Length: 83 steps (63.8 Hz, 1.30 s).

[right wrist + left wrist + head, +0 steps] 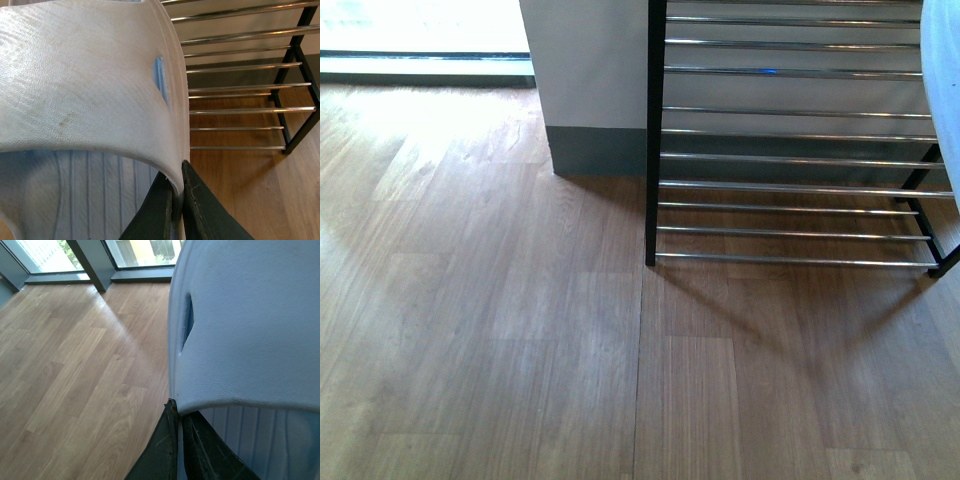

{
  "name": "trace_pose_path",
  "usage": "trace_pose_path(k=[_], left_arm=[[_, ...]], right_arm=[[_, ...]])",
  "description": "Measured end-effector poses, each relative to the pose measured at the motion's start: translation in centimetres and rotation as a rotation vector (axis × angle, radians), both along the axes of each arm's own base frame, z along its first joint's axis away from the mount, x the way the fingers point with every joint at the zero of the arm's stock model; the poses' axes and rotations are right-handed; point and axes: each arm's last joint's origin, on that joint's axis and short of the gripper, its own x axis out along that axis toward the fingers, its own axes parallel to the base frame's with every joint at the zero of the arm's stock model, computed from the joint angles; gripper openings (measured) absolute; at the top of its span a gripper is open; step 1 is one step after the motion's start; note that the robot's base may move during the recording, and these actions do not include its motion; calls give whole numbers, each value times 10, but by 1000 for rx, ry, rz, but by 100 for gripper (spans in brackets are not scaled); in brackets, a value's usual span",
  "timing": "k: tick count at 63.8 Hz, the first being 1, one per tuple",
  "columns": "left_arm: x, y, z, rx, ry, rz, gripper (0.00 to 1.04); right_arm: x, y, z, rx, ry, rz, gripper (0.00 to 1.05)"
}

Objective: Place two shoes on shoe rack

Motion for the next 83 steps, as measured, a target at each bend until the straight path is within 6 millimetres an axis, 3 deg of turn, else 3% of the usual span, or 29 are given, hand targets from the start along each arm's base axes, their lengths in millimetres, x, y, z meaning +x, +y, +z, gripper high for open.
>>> trace_pose_path(k=[83], left_arm=[[-1,0,-2,2,5,3,2]], right_arm=[[0,1,-1,-6,-25,17,2]])
